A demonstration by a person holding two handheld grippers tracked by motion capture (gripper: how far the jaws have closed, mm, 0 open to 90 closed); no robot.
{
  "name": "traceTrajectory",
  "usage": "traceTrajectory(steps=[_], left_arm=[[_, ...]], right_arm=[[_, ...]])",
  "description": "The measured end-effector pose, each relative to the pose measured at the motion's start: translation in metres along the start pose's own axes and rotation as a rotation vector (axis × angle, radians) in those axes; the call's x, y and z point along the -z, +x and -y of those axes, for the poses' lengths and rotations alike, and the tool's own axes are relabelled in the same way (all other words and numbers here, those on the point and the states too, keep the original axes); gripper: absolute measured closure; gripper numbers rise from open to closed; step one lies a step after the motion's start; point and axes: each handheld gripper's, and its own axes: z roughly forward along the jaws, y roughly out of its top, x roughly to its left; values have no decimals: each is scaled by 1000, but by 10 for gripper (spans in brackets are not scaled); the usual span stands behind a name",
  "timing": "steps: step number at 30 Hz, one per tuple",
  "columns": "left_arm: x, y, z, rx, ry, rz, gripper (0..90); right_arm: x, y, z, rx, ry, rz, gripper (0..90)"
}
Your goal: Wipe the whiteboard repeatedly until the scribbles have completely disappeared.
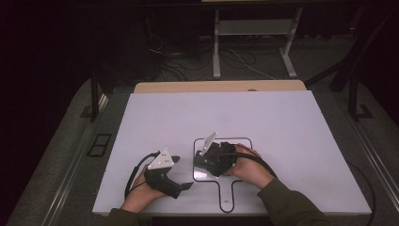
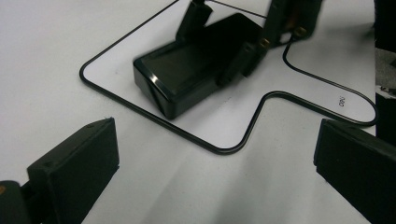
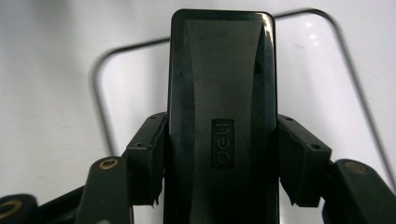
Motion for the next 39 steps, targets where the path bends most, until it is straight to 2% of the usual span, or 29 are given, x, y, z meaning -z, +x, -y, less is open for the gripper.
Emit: traceTrajectory(steps=[3,6,8,10,12,18,20,22,23,26,30,34,39], left_arm=[[0,0,0,3,0,0,0],[0,0,0,-2,1,-1,0],[0,0,0,-1,-1,-1,0],[0,0,0,-1,-1,-2,0],[0,0,0,-2,0,-1,0],[-1,0,0,5,-4,0,0],[-1,-1,0,8,-8,1,0],[0,0,0,3,-1,1,0],[0,0,0,0,1,1,0],[0,0,0,1,-1,1,0],[1,0,0,-1,-1,-1,0],[0,0,0,3,-2,-2,0],[0,0,1,3,0,-2,0]], right_arm=[[1,-3,3,-20,2,-6,389],[1,5,1,8,-2,-34,389],[1,11,-1,46,-1,-36,389],[2,16,-3,57,2,-38,389],[1,13,-3,28,-3,-43,389],[-1,-13,1,-45,15,27,389],[-1,-18,3,-68,18,33,389],[-1,-18,3,-64,19,31,389],[0,-17,3,-46,25,33,389],[0,-4,0,-28,16,-17,389],[1,7,-1,2,16,-43,389],[2,6,2,-15,2,-70,389],[4,1,6,-35,-15,-66,389]])
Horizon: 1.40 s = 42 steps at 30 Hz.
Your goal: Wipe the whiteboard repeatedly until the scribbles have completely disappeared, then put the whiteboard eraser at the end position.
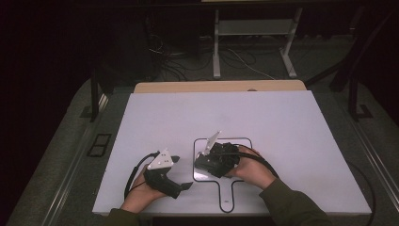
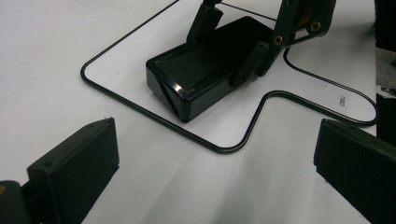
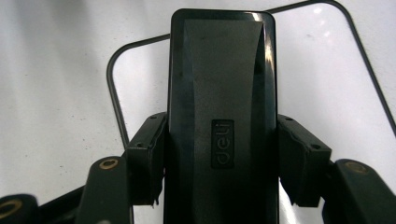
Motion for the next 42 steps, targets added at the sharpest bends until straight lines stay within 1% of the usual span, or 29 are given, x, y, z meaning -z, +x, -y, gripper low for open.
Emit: traceTrajectory(steps=[1,2,3,4,7,8,9,10,11,18,20,22,23,25,26,31,33,34,35,36,37,40,42], left_arm=[[0,0,0,-1,0,0,0],[0,0,0,-1,0,0,0],[0,0,0,-1,-1,0,0],[0,0,0,0,-2,0,0],[1,0,0,-2,0,0,0],[1,0,0,-3,1,0,0],[1,0,0,-3,1,1,0],[1,0,0,-2,1,0,0],[1,0,0,-3,1,0,0],[0,0,0,0,-2,0,0],[0,1,1,0,-1,0,0],[0,1,0,1,0,1,0],[0,1,0,4,-3,0,0],[0,0,0,3,-5,-1,0],[0,0,0,1,-2,-1,0],[1,0,1,-4,2,-2,0],[0,0,1,13,-10,-7,0],[1,1,1,7,-5,-8,0],[1,1,1,12,-8,-10,0],[1,1,1,6,-2,-11,0],[2,2,2,-8,10,-12,0],[2,2,1,-3,7,-11,0],[1,2,1,-1,-1,-12,0]], right_arm=[[1,-1,1,-3,-3,0,389],[2,-3,2,7,-2,7,389],[2,-3,2,3,-5,8,389],[3,-3,2,-10,-11,0,389],[6,-7,5,-19,-27,1,389],[7,-9,6,-11,-28,8,389],[8,-9,6,-31,-38,-4,390],[9,-11,7,-35,-44,-4,389],[11,-14,8,-29,-45,6,389],[21,-29,16,-92,-90,6,390],[24,-33,18,-120,-104,2,390],[27,-39,20,-134,-119,5,390],[28,-42,21,-151,-126,3,390],[31,-47,23,-165,-137,12,390],[32,-50,24,-166,-139,25,390],[42,-67,25,-215,-171,42,390],[45,-76,24,-230,-180,56,390],[47,-81,23,-240,-184,62,390],[47,-86,22,-252,-187,63,390],[47,-91,20,-261,-185,72,390],[47,-96,19,-280,-185,78,390],[45,-112,15,-302,-173,87,390],[43,-122,12,-328,-173,91,389]])
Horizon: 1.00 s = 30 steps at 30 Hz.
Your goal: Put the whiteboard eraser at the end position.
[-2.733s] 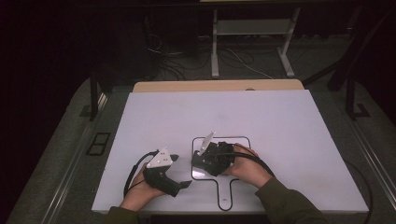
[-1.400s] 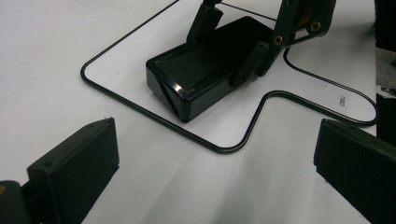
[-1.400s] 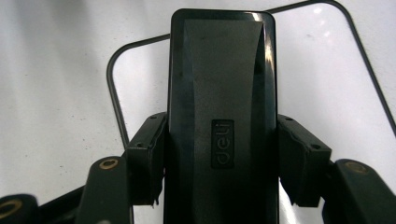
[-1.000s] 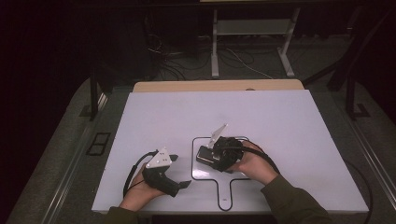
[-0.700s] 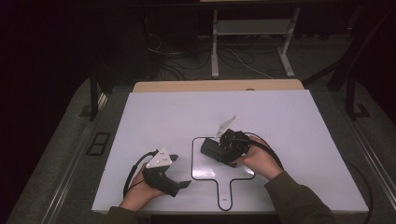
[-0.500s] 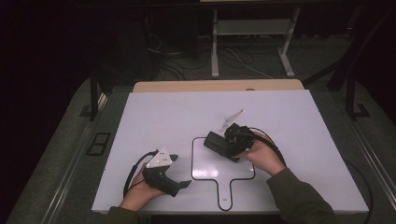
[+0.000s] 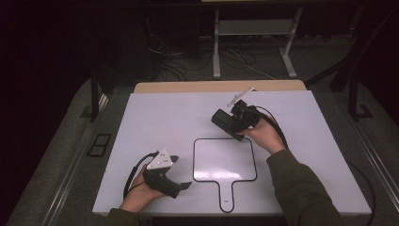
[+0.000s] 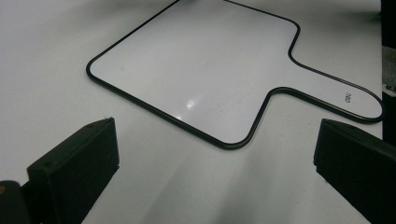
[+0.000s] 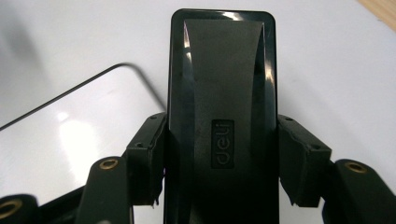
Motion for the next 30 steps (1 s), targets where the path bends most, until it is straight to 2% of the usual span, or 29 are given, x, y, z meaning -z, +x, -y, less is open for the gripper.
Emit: traceTrajectory(steps=[4,8,10,15,30], left_arm=[[1,0,1,0,-1,5,0],[1,0,0,0,-3,5,0],[1,0,0,-3,-3,6,0],[1,0,0,2,-7,9,0],[1,-1,0,-1,-10,12,0]], right_arm=[[-9,-15,-11,-25,16,14,389],[-19,-29,-21,-29,39,29,389],[-24,-35,-25,-54,45,29,389],[-38,-48,-30,-81,60,34,389],[-75,-58,-37,-105,128,58,388]])
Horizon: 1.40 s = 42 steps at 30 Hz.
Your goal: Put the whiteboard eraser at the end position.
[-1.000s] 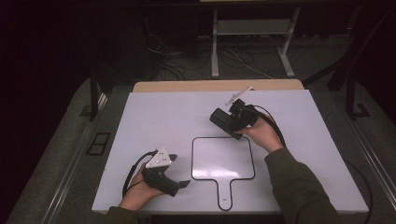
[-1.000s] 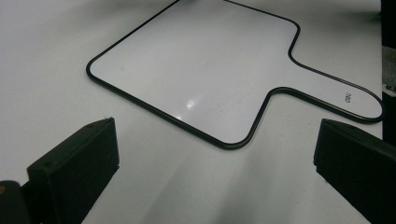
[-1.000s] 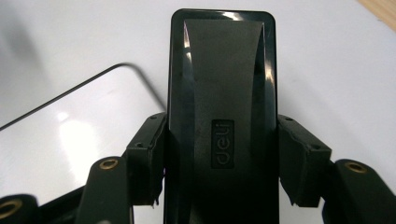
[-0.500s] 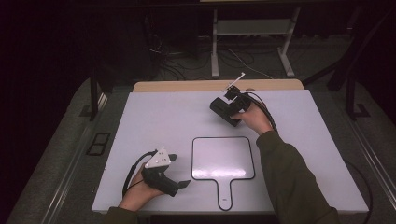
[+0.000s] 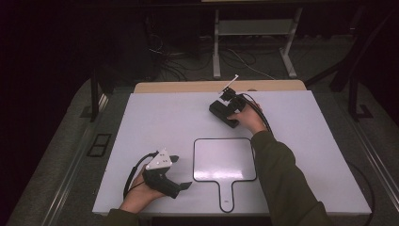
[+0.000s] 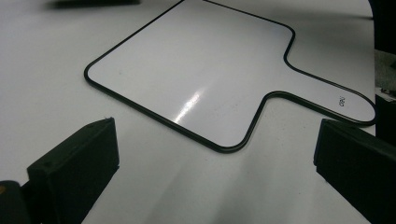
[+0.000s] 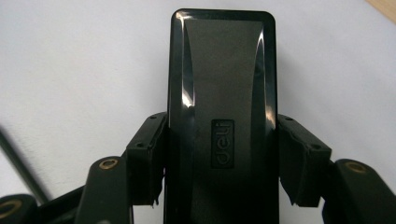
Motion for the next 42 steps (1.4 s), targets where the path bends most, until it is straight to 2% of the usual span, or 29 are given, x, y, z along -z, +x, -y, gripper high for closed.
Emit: traceTrajectory(steps=[8,9,11,15,17,18,20,26,29,36,39,42], left_arm=[[0,0,0,-1,0,1,0],[0,0,0,0,-1,1,0],[0,0,0,2,-3,0,0],[0,0,0,2,-3,0,0],[0,-1,0,3,-3,1,0],[0,-1,0,4,-3,1,0],[-1,-1,0,4,-4,1,0],[-1,0,0,6,-2,-2,0],[-1,1,0,5,3,-3,0],[-1,4,0,15,4,-12,0],[-2,7,0,15,5,-18,0],[-3,7,0,18,7,-16,0]], right_arm=[[-9,2,1,6,17,-10,387],[-10,1,1,30,28,-3,387],[-11,1,1,36,29,-3,386],[-10,0,2,25,23,-26,381],[-9,-1,2,27,20,-20,374],[-7,0,2,5,9,-27,356],[-4,-1,2,9,-6,-21,309],[9,0,4,0,-78,-7,257],[17,1,8,5,-108,3,256],[29,4,19,14,-160,-8,256],[34,4,26,25,-180,10,247],[41,4,35,15,-228,29,243]])
